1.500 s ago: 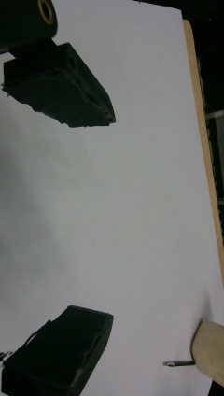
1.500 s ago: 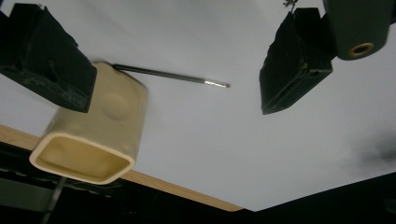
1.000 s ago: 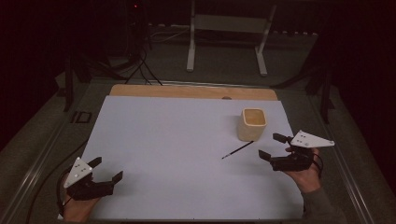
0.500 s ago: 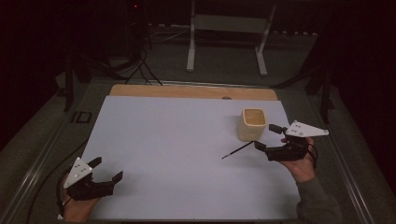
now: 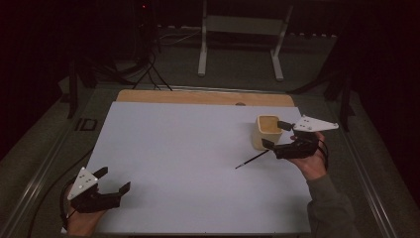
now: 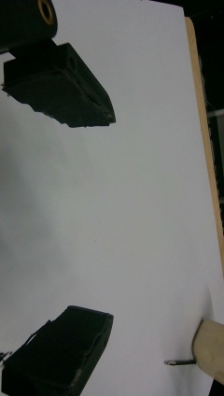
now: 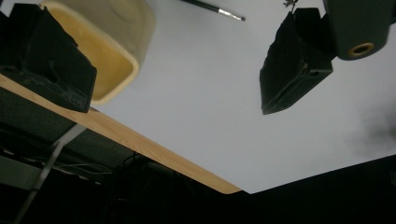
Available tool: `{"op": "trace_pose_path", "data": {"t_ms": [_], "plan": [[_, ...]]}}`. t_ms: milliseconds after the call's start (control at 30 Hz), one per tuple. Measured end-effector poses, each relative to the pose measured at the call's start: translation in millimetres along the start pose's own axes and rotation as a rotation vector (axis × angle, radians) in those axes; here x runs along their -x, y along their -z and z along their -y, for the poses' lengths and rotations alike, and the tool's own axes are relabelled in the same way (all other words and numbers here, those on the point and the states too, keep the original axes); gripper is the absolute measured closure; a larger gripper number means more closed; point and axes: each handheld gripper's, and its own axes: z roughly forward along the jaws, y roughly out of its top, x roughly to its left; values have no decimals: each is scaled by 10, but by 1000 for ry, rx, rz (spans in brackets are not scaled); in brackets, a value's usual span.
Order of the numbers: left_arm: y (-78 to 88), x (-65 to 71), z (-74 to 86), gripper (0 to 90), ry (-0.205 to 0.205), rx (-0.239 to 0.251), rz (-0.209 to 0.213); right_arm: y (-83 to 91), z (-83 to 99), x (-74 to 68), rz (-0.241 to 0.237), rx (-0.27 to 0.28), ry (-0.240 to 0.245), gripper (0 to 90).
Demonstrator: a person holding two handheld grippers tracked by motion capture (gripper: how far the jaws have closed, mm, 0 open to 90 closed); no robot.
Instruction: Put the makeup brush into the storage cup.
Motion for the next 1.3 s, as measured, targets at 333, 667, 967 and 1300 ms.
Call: {"op": "trace_pose_path", "data": {"t_ms": [333, 667, 967, 1300], "plan": [[1, 1, 1, 67, -1, -1, 1, -172, -126, -20, -24, -77, 41, 109], [-2, 1, 2, 67, -2, -3, 2, -203, -179, -1, -30, -188, 81, 109], [-5, 2, 3, 67, -1, -3, 4, -228, -205, 10, -39, -293, 137, 109], [-5, 2, 3, 68, 0, -2, 6, -322, -270, 3, -71, -501, 258, 109]]}}
